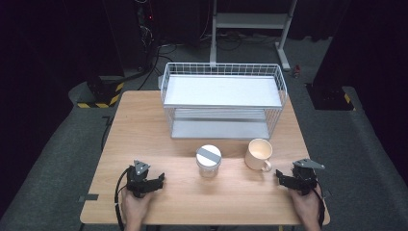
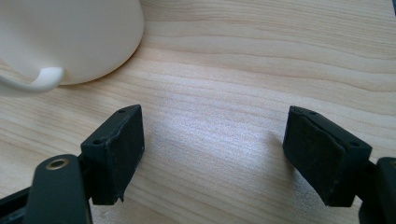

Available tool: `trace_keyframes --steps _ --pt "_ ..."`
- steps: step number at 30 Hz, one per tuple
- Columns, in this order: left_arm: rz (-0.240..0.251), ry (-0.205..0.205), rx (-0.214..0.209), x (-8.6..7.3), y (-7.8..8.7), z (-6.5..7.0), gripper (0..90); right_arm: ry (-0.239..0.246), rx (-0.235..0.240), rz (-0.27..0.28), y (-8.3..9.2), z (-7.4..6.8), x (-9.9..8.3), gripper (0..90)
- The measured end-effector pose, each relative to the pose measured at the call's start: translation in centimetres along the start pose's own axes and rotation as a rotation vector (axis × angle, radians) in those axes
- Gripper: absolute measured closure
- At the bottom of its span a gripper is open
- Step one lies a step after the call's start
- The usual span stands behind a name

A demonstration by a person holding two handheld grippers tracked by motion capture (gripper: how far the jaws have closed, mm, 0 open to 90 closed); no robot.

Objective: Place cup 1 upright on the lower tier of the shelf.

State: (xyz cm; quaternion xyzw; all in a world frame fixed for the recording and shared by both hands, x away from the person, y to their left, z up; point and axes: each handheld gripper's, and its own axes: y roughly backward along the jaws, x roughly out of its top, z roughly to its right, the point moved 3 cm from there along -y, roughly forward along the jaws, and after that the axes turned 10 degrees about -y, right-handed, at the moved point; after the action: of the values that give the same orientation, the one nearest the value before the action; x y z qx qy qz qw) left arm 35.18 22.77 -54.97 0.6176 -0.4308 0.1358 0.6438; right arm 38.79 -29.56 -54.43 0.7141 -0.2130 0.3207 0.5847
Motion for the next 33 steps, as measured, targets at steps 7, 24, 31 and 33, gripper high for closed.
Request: trace_keyframes --steps 7,24,31,33 --pt "0.0 0.001 0.0 0.0 0.0 0.0 15.2 0.0 0.0 0.0 0.0 0.0 0.0 20.9" --pt "-0.008 0.039 0.029 0.2 -0.13 0.24 15.3 0.0 0.0 0.0 0.0 -0.01 0.0 20.8" --pt "-0.005 0.029 0.019 0.11 -0.02 0.25 15.6 -0.002 0.0 -0.001 0.01 -0.03 0.0 20.9" --pt "-0.004 0.027 0.018 0.09 0.0 0.31 15.4 0.001 0.0 0.0 0.01 -0.01 0.0 20.9"
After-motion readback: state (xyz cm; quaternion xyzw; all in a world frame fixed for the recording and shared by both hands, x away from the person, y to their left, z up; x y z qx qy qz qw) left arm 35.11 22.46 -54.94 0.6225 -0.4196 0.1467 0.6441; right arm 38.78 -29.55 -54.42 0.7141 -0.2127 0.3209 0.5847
